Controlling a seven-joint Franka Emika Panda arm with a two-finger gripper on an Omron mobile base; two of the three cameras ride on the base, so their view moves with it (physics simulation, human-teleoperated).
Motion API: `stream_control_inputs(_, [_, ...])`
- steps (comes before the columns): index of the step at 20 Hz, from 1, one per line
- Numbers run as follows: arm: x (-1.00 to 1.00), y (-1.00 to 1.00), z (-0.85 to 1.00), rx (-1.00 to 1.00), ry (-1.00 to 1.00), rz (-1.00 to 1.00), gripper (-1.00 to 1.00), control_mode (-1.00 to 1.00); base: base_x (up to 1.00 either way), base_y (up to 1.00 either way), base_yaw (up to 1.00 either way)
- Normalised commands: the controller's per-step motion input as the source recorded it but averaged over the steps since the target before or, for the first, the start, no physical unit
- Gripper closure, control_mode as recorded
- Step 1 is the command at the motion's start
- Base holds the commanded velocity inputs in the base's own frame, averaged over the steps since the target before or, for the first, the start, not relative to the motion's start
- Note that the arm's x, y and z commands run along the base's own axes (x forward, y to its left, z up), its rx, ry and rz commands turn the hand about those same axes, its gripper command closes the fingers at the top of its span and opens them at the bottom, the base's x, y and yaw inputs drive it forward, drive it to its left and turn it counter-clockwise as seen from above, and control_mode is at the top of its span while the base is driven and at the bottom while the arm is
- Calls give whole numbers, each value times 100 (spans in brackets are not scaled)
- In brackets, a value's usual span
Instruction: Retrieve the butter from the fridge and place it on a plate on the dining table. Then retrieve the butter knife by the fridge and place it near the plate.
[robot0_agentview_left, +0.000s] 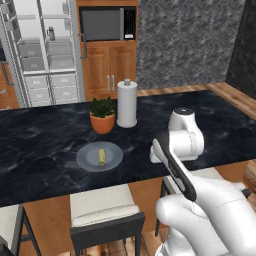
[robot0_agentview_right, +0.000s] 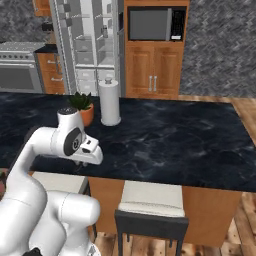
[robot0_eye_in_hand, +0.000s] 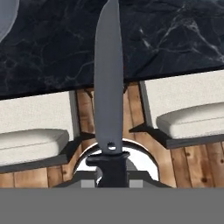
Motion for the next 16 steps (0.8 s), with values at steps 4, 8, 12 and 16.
stream_control_inputs(4, [70,3,-6,0,0,1,100,-100,0,0,0])
stream_control_inputs(8, [52,0,-20,0,-2,1,100,-100,0,0,0])
stream_control_inputs(12, [48,1,-23,0,-2,0,100,-100,0,0,0])
stream_control_inputs(16, [54,1,-25,0,-7,0,100,-100,0,0,0])
